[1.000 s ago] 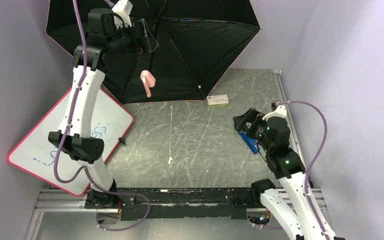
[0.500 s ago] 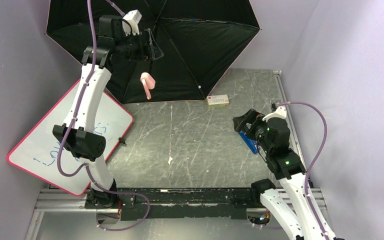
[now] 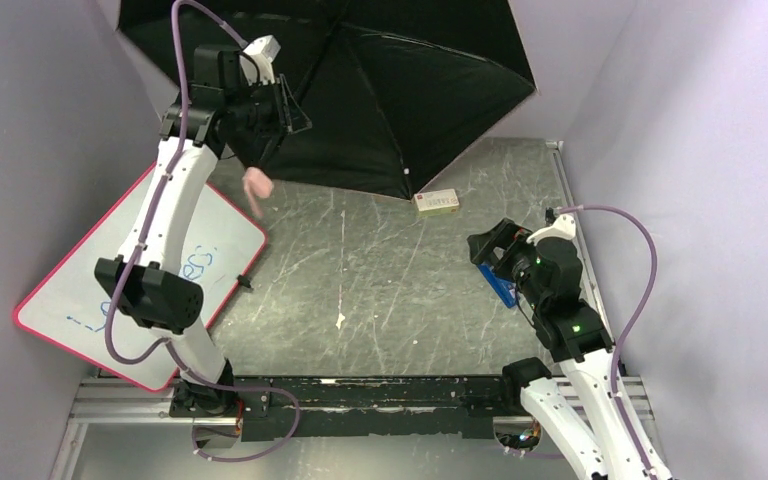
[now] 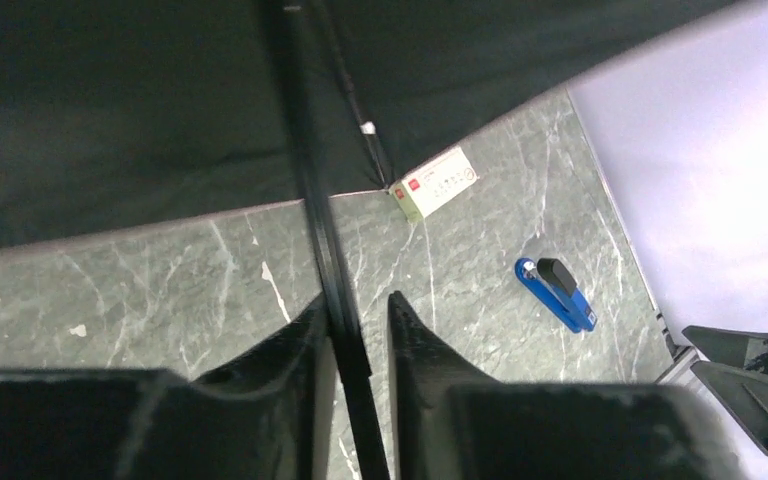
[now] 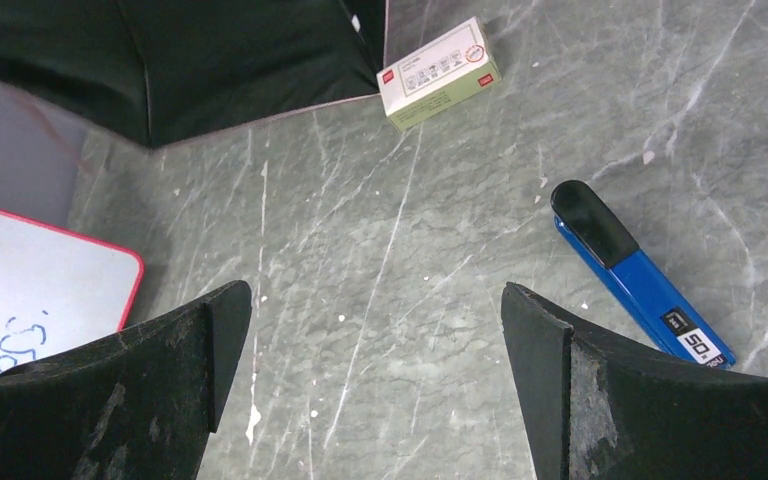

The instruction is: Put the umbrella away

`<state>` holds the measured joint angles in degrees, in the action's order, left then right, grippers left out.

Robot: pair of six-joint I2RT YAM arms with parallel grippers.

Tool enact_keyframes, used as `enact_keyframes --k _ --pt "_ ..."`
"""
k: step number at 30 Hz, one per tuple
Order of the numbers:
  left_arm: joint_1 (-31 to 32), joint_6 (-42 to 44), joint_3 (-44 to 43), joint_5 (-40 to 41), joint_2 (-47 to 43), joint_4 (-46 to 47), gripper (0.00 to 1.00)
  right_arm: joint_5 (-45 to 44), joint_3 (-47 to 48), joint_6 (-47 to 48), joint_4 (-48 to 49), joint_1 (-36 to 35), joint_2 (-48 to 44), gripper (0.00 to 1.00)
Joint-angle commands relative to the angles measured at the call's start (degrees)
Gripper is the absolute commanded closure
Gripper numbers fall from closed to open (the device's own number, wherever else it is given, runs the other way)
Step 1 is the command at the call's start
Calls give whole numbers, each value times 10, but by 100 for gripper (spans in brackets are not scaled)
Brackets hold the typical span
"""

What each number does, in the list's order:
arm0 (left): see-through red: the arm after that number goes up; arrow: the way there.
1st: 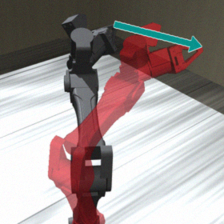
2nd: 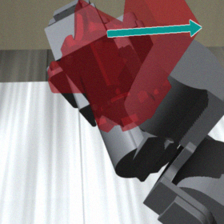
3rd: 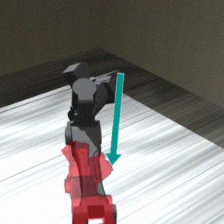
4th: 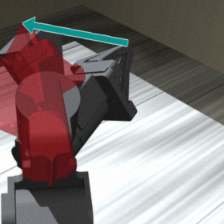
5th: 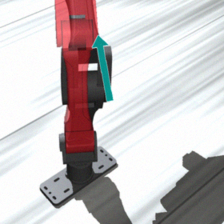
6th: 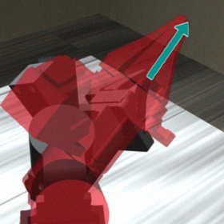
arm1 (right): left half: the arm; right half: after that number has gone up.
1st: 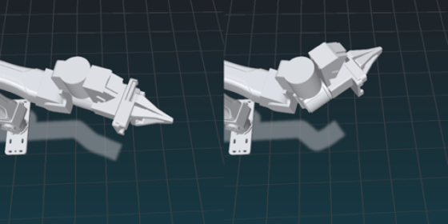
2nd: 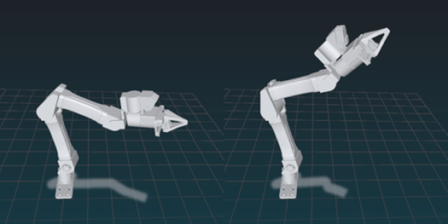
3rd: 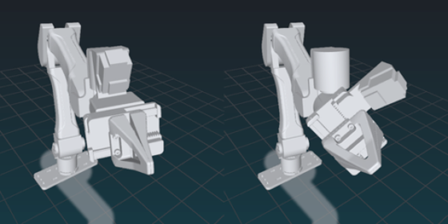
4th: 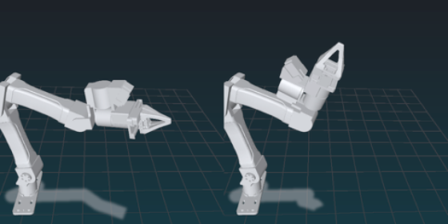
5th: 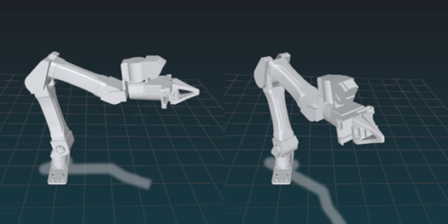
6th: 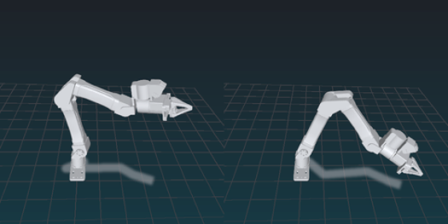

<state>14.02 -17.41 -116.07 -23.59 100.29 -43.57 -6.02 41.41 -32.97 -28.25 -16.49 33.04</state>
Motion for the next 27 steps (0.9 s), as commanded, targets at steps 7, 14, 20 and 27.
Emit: enact_keyframes --k 7,14,20,27 --pt "1 -7 83 -91 -121 158 95 1 -1 -4 4 -3 -6 0" --pt "14 -66 241 -95 -233 336 95 55 -1 -21 69 -3 -8 0" --pt "61 -100 386 -39 -329 458 95 132 -8 -64 174 -3 -7 0" --pt "105 -152 520 -19 -394 610 95 193 -35 -138 320 -3 8 0"
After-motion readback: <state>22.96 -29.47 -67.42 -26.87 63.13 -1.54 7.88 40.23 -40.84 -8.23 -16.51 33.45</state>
